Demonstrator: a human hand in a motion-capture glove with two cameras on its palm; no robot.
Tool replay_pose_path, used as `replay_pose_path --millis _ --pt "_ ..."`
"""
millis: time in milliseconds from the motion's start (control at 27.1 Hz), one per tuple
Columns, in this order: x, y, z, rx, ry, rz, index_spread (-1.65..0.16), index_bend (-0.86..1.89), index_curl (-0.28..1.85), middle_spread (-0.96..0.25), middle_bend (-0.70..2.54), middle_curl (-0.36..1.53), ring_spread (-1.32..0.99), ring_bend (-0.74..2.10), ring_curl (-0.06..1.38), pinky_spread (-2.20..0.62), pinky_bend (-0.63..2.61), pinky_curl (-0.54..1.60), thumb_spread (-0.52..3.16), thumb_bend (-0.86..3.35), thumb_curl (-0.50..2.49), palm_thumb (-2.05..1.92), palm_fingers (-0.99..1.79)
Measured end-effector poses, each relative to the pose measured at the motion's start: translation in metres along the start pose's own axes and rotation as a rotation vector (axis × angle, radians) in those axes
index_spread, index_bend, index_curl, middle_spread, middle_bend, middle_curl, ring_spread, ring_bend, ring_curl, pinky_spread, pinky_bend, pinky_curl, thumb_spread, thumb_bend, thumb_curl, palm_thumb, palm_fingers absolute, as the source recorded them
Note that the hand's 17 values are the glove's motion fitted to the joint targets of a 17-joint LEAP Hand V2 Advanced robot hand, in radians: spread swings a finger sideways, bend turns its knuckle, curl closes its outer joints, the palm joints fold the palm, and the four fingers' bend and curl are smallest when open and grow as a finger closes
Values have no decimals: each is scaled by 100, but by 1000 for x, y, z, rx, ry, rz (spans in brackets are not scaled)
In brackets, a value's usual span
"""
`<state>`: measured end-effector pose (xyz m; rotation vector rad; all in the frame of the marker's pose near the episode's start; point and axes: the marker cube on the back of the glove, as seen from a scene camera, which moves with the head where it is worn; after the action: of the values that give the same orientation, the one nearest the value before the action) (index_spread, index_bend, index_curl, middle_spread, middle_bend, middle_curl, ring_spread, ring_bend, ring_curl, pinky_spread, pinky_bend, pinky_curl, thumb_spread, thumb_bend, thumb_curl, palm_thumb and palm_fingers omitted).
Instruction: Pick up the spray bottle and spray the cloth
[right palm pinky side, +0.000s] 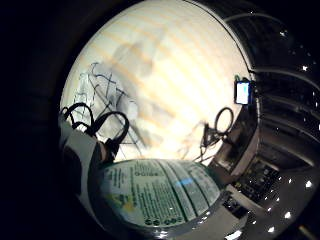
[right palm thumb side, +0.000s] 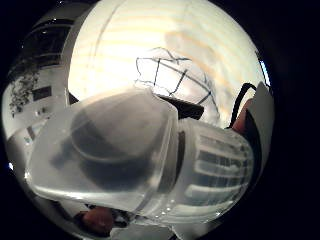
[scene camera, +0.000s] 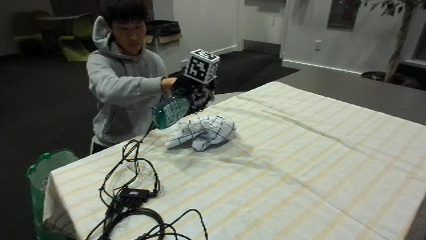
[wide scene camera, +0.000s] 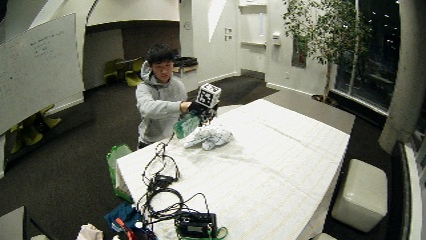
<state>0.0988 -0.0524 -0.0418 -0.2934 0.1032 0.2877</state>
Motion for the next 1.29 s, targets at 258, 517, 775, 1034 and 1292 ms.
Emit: replay_pose_path --millis 258,517,775,1034,1292 --pt "-12 -9 26 -38 2 -6 -15 51 52 -15 65 52 -17 67 46 -30 40 38 14 -3 73 94 141" --pt "-20 -17 57 -78 -41 -53 -15 51 52 -15 65 52 -17 67 47 -30 40 38 14 -3 74 94 142" --pt "-51 -3 -1 56 -226 -199 -15 49 52 -15 65 52 -17 67 47 -30 40 38 14 -3 74 94 141" --pt "-106 5 -73 313 -651 -444 -15 49 52 -15 65 52 -17 68 47 -30 40 38 14 -3 75 94 141" --pt "-180 -10 -82 383 -1283 -682 -15 49 52 -15 65 52 -17 67 47 -30 39 38 15 -3 76 94 141"
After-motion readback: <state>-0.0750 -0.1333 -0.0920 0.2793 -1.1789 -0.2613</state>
